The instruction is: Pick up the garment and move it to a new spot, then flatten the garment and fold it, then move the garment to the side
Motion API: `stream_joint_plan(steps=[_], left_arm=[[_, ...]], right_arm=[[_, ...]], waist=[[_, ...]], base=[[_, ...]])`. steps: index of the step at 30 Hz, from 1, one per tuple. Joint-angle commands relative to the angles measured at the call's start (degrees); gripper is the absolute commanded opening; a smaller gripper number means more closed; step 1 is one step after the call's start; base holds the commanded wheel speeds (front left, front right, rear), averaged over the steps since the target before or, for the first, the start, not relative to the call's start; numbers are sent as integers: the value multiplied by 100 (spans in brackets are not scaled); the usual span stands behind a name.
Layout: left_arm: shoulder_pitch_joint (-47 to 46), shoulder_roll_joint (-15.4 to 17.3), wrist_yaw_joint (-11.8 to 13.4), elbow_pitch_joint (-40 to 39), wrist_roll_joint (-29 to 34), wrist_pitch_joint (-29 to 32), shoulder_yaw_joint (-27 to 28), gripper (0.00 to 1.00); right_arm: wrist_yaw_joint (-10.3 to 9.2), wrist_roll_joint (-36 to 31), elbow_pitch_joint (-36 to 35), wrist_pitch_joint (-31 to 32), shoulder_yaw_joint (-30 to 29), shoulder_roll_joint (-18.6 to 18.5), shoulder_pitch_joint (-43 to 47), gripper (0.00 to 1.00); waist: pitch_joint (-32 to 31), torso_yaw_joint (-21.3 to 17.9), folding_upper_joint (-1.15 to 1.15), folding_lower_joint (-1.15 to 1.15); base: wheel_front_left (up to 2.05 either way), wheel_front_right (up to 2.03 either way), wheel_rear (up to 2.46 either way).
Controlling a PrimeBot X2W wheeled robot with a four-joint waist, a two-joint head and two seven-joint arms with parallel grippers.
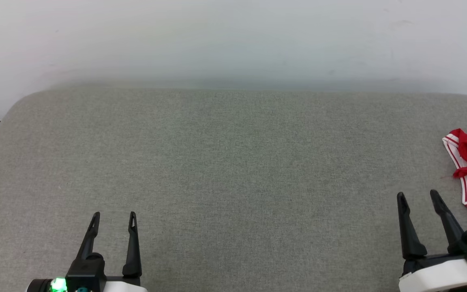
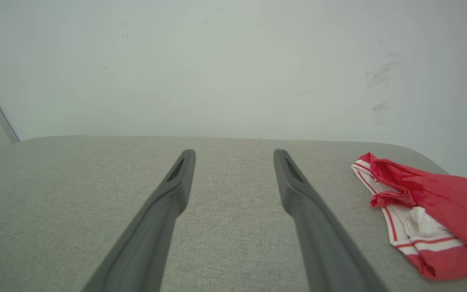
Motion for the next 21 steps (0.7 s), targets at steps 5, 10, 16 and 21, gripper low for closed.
stream_joint_plan(steps=[5,10,16,21], left_arm=[[88,-10,-27,5,64,-26,-61,100],[122,-36,-41,-47,0,-26,-59,100],[185,-50,-78,-108,-37,-26,-43,100],[193,-60,-92,-139,-38,-26,-40,100]], right_arm=[[-7,-66,-93,-101,97,136,303,100],[-7,-132,-195,-150,133,227,480,100],[-6,-146,-230,-161,131,276,552,100],[-7,-154,-234,-168,142,302,579,100]], waist=[[-63,38,0,1],[-92,55,0,1],[-103,54,0,1],[-96,49,0,1]], base=[[0,0,0],[0,0,0],[0,0,0],[0,0,0]])
